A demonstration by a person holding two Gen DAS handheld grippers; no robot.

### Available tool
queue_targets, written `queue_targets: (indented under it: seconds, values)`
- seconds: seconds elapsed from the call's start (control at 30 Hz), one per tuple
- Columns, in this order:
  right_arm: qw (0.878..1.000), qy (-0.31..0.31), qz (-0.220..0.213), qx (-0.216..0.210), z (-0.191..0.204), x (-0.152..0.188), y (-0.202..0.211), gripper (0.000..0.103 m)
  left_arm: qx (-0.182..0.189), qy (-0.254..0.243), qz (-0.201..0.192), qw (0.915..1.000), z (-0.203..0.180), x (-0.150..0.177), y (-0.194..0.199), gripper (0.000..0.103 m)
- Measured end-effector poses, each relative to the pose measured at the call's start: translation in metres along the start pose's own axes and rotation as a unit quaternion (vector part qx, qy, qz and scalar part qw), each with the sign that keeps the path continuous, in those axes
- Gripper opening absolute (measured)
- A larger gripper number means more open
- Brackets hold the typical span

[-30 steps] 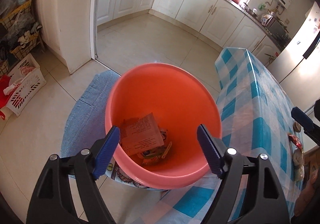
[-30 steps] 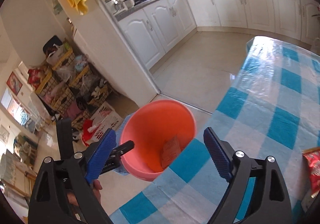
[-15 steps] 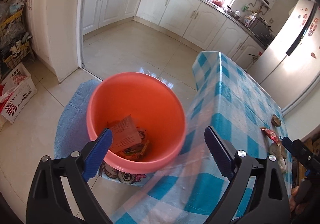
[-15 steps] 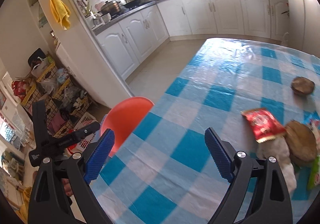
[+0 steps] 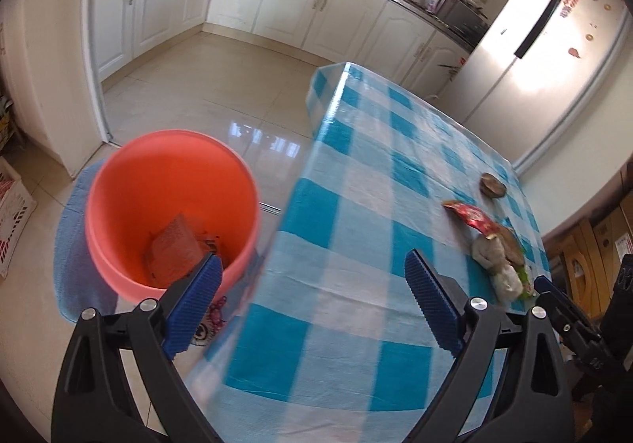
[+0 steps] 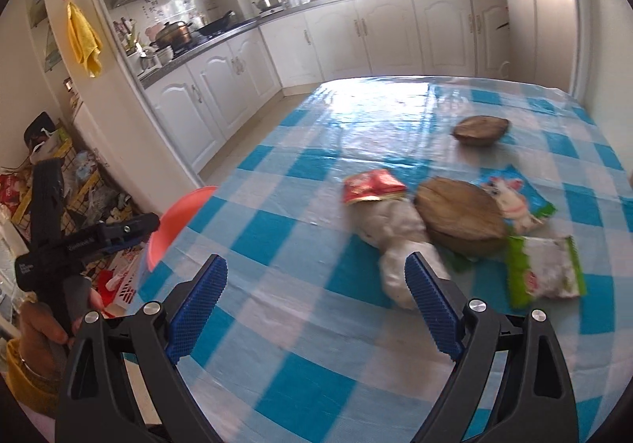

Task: Collect trash
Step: 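Move both empty tools back over the table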

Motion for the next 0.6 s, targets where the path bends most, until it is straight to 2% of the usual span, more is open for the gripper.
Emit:
queue_targets:
  seconds: [0.23,0.37,0.6]
  values:
    - [0.999,-0.040,-0.012,0.023,-0.048,0.014,0.021,0.091,0.045,-0.018,0.026,0.9985,-0.047,0.005,-0.013,0.094]
    - [0.998,-0.052,-0.019,0.031,-0.068,0.018,0.029,0.091,0.088,-0.018,0.058,0.9943,-0.081,0.006,-0.030,0.094]
    - [0.998,-0.060,-0.016,0.031,-0.089,0.023,0.031,0.091,0.123,0.006,0.099,0.9874,-0.133,-0.009,-0.073,0.094]
Point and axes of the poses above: each gripper's, at about its wrist camera, not at the fingertips, and y roughly against the way its jaws point, z to its left, x to its underside, the point moved 1 cm from there along -y, roughly the way its jaws point
